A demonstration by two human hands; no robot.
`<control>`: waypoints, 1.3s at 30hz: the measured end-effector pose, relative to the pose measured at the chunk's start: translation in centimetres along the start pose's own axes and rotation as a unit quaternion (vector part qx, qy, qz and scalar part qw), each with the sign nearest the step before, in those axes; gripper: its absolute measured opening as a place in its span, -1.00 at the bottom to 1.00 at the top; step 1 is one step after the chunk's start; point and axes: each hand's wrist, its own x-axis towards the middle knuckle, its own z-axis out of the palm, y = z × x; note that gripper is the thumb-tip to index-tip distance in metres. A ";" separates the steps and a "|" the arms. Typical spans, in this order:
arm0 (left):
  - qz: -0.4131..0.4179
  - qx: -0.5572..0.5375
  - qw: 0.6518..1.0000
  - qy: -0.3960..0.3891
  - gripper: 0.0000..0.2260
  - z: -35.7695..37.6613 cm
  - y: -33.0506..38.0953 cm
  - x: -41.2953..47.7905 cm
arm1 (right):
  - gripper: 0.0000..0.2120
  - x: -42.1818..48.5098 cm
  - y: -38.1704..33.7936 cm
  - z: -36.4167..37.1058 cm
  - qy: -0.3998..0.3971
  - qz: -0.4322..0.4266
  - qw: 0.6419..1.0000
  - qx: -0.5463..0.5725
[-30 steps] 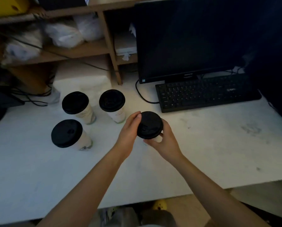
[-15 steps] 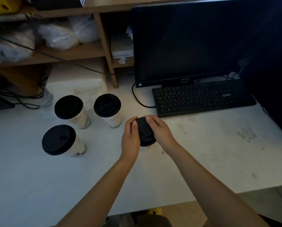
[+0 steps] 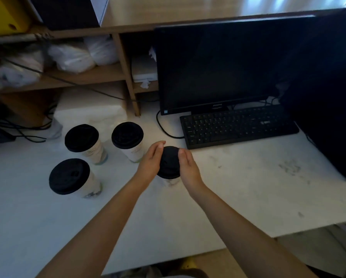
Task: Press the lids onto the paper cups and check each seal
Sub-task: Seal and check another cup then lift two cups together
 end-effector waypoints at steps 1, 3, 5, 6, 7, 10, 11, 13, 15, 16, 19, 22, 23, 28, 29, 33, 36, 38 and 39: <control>0.004 0.031 1.000 -0.002 -0.69 -0.3 0.1 0.6 | -0.75 -0.5 0.2 0.0 0.004 0.006 1.000 -0.001; 0.022 0.082 0.996 0.008 -0.67 -1.0 0.1 1.6 | -0.86 -1.7 0.6 0.0 0.010 0.011 1.000 0.006; 0.048 0.132 0.990 0.015 -0.63 -1.9 0.5 2.6 | -0.87 -2.7 0.9 0.2 0.017 0.016 1.000 -0.006; 0.061 0.164 0.985 0.009 -0.61 -2.2 0.7 3.2 | -0.83 -3.1 1.0 0.4 0.022 0.028 0.999 -0.023; 0.072 0.195 0.978 -0.002 -0.60 -2.4 1.0 3.6 | -0.77 -3.5 1.0 0.6 0.027 0.044 0.998 -0.043; 0.082 0.213 0.973 -0.029 -0.61 -2.5 1.7 4.0 | -0.57 -3.7 0.9 0.9 0.033 0.073 0.994 -0.075; 0.077 0.196 0.977 -0.030 -0.63 -2.6 1.7 3.8 | -0.53 -3.6 0.8 0.8 0.033 0.066 0.994 -0.081; 0.063 0.161 0.985 -0.024 -0.65 -2.9 1.5 2.8 | -0.55 -2.8 0.1 0.6 0.033 0.028 0.995 -0.085; 0.046 0.150 0.988 -0.003 -0.63 -2.9 0.8 1.7 | -0.63 -1.6 -0.7 0.6 0.027 -0.013 0.993 -0.111; 0.036 0.155 0.987 0.011 -0.63 -2.7 0.4 1.1 | -0.64 -0.9 -0.9 0.7 0.017 -0.024 0.991 -0.130; 0.013 0.151 0.988 0.041 -0.65 -1.1 -0.4 -0.4 | -0.66 1.0 -1.1 1.3 -0.022 -0.029 0.989 -0.144; 0.029 0.120 0.990 0.073 -0.70 0.2 -0.7 -1.0 | -0.78 1.8 -0.4 1.5 -0.031 -0.035 0.994 -0.101; 0.037 0.121 0.989 0.078 -0.72 0.2 -0.8 -0.8 | -0.81 2.0 -0.1 1.5 -0.028 -0.039 0.995 -0.090; 0.051 0.135 0.987 0.065 -0.73 0.1 -0.9 -0.6 | -0.81 1.9 -0.3 1.5 -0.025 -0.046 0.996 -0.071; 0.056 0.136 0.988 0.055 -0.73 0.0 -0.9 -0.6 | -0.79 1.6 -0.5 1.5 -0.022 -0.043 0.997 -0.062; 0.086 0.164 0.982 -0.046 -0.69 -0.6 0.2 0.3 | -0.71 -0.8 0.1 1.2 0.021 -0.008 1.000 0.015; 0.130 0.284 0.944 -0.103 -0.67 -0.8 1.1 0.9 | -0.64 -3.2 2.3 0.3 0.026 0.005 0.998 0.065; 0.181 0.389 0.898 -0.095 -0.66 -0.9 1.6 1.1 | -0.65 -4.2 3.9 -0.8 -0.004 -0.017 0.998 0.066; 0.208 0.431 0.874 -0.084 -0.66 -1.0 1.7 1.2 | -0.69 -4.3 4.7 -1.5 -0.022 -0.025 0.998 0.055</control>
